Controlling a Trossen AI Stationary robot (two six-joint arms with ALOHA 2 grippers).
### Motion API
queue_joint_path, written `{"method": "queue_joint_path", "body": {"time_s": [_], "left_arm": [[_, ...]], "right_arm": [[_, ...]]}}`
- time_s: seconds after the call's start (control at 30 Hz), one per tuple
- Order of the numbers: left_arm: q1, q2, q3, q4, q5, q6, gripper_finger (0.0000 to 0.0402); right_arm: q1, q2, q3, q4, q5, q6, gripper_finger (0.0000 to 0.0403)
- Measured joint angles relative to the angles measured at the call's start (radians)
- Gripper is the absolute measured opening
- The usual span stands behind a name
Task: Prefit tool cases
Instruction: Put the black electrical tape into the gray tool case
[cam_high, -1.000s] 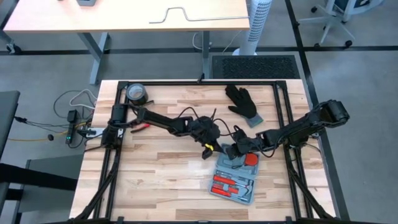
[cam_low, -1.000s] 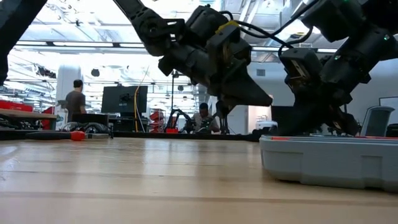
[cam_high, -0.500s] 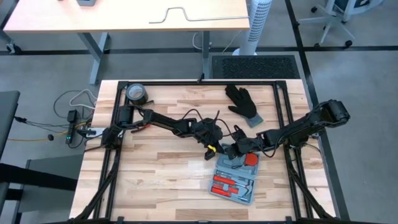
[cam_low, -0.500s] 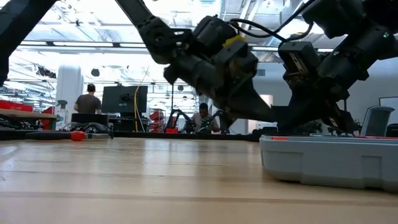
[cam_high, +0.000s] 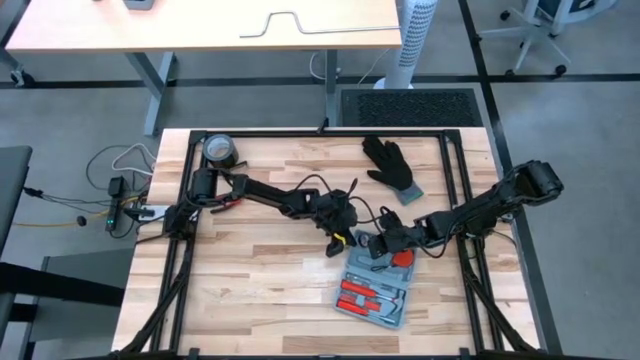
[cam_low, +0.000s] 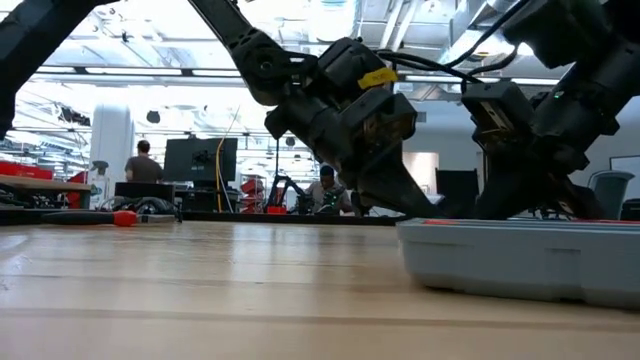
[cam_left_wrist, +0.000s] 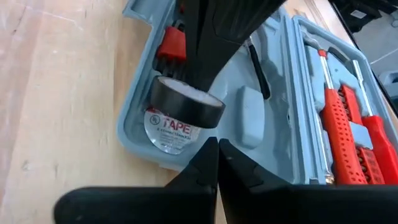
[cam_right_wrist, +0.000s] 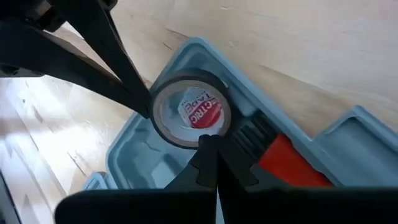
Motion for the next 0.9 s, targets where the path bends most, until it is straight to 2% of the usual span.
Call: {"method": "queue_joint_path", "body": {"time_s": [0.2,0.4,0.73,0.9], "left_arm": [[0.028,-0.029,-0.003,-0.083,0.098,0.029,0.0],[0.059,-0.121,-0.002,-0.172,0.068,0.144,0.0],[0.051,-0.112,-0.004,-0.226,0.069,0.21,0.0],[0.04,-0.097,-0.002,-0.186,0.065,0.231,0.0]], "right_arm": [[0.005,-0.012,0.033,0.009,0.025,-0.005,0.0005],[0.013,-0.013,0.073,0.012,0.121,-0.024,0.0005],[-0.017,-0.013,0.074,0.021,0.123,-0.026,0.0005],[-0.016,-0.01,0.075,0.035,0.11,-0.025,0.0005]]}}
